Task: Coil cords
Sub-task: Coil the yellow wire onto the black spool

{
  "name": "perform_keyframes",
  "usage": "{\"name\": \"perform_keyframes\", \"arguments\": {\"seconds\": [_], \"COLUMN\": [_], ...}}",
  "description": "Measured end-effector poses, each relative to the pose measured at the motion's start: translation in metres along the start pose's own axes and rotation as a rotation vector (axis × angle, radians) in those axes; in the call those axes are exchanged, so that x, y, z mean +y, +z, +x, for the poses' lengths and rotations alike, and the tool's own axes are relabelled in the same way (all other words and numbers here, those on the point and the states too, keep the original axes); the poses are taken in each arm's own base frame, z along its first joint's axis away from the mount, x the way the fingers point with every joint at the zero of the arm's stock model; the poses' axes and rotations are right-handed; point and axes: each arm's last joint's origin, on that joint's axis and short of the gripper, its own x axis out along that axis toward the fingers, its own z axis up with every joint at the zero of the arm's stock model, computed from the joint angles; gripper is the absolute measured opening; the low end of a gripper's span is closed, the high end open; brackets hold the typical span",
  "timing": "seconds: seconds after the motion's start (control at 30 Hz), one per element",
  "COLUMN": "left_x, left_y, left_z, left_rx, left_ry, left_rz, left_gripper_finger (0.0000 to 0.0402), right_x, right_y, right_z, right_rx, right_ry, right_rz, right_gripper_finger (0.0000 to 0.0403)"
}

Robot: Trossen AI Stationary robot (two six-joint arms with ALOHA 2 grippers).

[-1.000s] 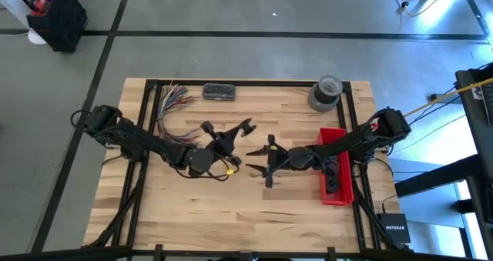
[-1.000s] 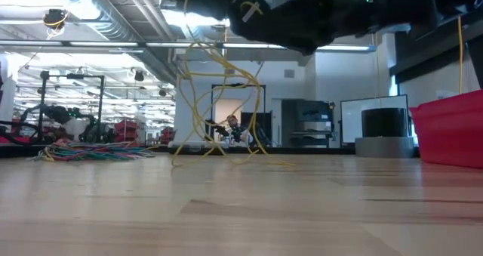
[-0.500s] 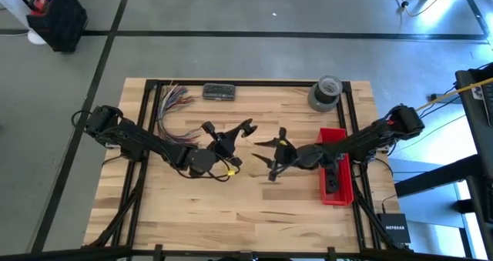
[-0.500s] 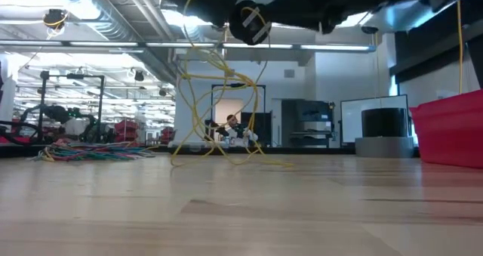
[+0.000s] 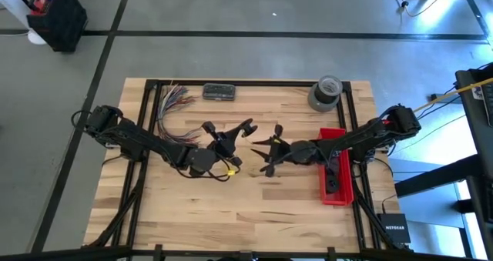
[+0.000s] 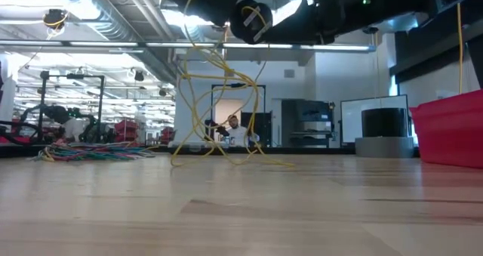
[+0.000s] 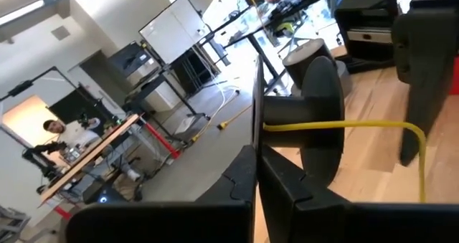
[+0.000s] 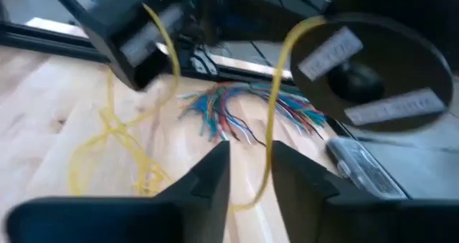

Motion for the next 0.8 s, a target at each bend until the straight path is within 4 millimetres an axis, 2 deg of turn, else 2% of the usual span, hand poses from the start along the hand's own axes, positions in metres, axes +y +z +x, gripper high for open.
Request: {"name": "perform_keyframes", "arguments": {"seconds": [0.27,0.8], "left_x": [0.002,0.003], "left_y": [0.006,0.006], "left_z": [-0.001,0.005], "left_rx": [-0.027,-0.057], "left_ry": [0.007,-0.060], "left_rz": [-0.065,-0.189], "left_gripper_finger": [0.0001,0.0001], "right_x": [0.007,0.017], "right_y": [-0.004,-0.017], "right_z": [0.007,0.021], "right_rx": [-0.044,-0.080], "right_ry": [0.061,0.075], "right_rz": [0.011,0.024], "right_gripper_finger": [0.0010,0.0004]}}
